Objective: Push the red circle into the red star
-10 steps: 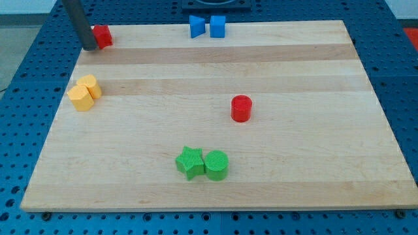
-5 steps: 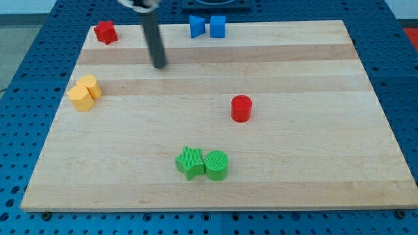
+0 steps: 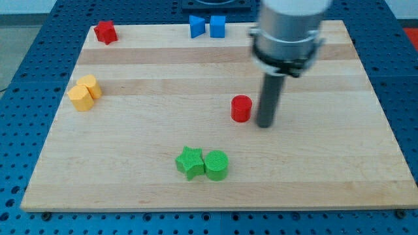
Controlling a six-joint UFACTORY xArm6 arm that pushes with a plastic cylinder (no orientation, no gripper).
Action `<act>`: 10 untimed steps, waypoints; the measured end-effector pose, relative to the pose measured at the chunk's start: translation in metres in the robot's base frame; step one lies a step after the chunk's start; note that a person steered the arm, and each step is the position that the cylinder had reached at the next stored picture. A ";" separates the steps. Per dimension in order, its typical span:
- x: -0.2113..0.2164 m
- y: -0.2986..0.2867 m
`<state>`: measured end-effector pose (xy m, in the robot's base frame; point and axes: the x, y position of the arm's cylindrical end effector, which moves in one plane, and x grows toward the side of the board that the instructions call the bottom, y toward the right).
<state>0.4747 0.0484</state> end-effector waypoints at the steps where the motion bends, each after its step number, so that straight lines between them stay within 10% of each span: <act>1: -0.030 -0.074; 10: -0.095 0.041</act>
<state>0.3797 0.0897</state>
